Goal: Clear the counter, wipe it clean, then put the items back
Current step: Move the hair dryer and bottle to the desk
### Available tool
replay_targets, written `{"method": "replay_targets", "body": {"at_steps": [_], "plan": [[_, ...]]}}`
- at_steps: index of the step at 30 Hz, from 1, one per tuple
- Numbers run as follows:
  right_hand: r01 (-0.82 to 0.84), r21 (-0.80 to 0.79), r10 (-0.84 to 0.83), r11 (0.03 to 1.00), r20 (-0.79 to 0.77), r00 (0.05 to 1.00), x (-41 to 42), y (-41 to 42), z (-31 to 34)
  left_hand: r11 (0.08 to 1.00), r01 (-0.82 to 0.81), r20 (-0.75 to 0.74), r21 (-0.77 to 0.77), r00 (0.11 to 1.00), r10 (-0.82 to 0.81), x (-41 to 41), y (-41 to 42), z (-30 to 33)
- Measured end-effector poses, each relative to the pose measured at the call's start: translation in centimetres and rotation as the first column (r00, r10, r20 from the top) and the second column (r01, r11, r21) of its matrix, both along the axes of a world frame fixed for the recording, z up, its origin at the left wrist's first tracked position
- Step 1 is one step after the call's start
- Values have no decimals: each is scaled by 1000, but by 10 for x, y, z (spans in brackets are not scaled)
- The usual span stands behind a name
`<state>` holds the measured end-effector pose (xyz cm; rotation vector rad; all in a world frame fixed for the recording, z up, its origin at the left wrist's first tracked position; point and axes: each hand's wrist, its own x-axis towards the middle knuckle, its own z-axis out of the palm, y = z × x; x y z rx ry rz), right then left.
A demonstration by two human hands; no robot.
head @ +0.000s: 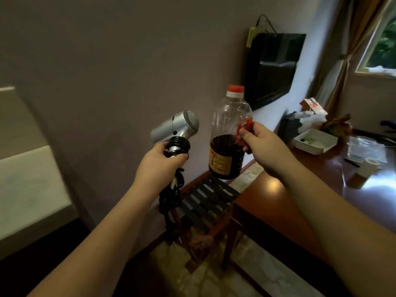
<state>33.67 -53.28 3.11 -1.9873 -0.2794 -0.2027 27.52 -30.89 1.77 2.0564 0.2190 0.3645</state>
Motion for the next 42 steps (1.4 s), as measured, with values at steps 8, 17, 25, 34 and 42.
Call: {"method": "replay_targets", "body": {"at_steps": [8, 17, 25, 34, 42], "plan": [[141, -80, -147, 987, -68, 987, -7, -132, -50, 987, 156, -130, 35, 980, -150, 29, -125, -44], [281, -107, -296, 954, -160, 942, -20, -202, -96, 932, 326, -248, 160, 927, -282, 69, -197, -94], [364, -58, -366, 930, -261, 893, -1, -229, -134, 869, 429, -310, 247, 885, -348, 131, -234, -141], [458, -79, -456, 885, -344, 821, 101, -256, -179, 787, 547, -431, 285, 807, -405, 268, -276, -206], [514, 2, -453, 858, -470, 758, 209, -285, -223, 722, 609, -504, 330, 760, -411, 383, -323, -267]]}}
